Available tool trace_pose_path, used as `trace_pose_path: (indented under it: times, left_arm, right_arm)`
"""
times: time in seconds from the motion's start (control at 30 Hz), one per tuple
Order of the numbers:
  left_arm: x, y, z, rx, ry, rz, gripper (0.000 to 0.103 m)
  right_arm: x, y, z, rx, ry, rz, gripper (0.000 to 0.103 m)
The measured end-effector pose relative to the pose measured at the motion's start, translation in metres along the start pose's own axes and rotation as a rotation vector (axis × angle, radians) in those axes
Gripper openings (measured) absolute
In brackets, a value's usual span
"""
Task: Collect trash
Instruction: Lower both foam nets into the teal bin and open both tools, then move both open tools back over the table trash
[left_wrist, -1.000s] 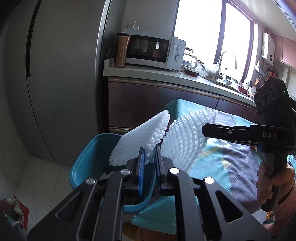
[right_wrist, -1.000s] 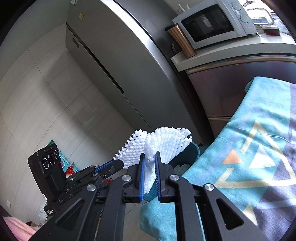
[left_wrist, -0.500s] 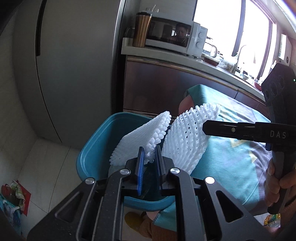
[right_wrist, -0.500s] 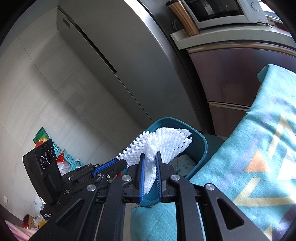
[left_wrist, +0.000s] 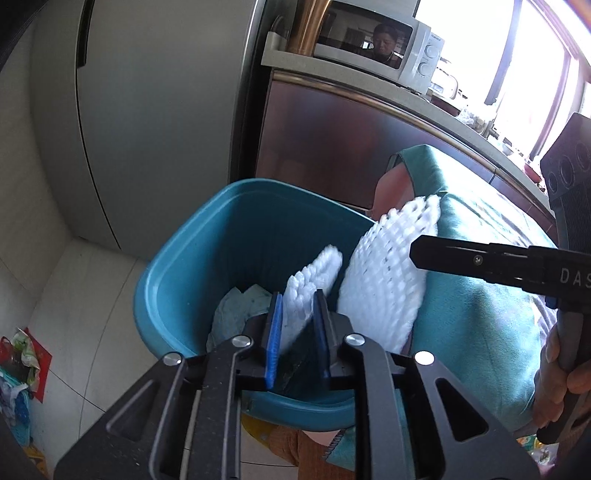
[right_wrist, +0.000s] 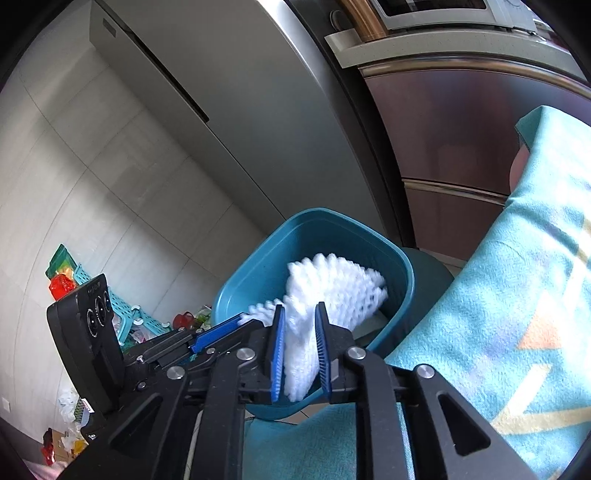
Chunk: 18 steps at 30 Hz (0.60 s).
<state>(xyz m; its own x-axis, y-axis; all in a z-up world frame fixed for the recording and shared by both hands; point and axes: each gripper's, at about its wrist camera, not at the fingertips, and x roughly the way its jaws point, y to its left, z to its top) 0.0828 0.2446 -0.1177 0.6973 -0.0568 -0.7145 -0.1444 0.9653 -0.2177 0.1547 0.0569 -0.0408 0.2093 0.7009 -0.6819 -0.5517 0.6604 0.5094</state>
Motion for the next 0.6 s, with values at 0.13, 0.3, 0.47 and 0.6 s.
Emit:
trace_pose_path:
  times: [0.13, 0.3, 0.47, 0.6]
  left_arm:
    - [0.005, -0.001, -0.001, -0.007, 0.002, 0.002, 0.025]
    - [-0.003, -0.007, -0.001, 0.006, -0.023, -0.005, 0.027]
    - [-0.023, -0.023, 0.001, 0.05, -0.073, -0.042, 0.031]
    - [-0.042, -0.042, 0.003, 0.097, -0.123, -0.093, 0.034]
  right_arm:
    - [-0.004, -0.001, -0.001, 0.01, -0.016, -0.003, 0.026]
    - [-0.017, -0.005, -0.008, 0.015, -0.035, 0.007, 0.026]
    - [-0.04, -0.003, -0.016, -0.008, -0.069, 0.019, 0.03]
    - [-0.069, -0.002, -0.024, -0.037, -0.116, 0.022, 0.033]
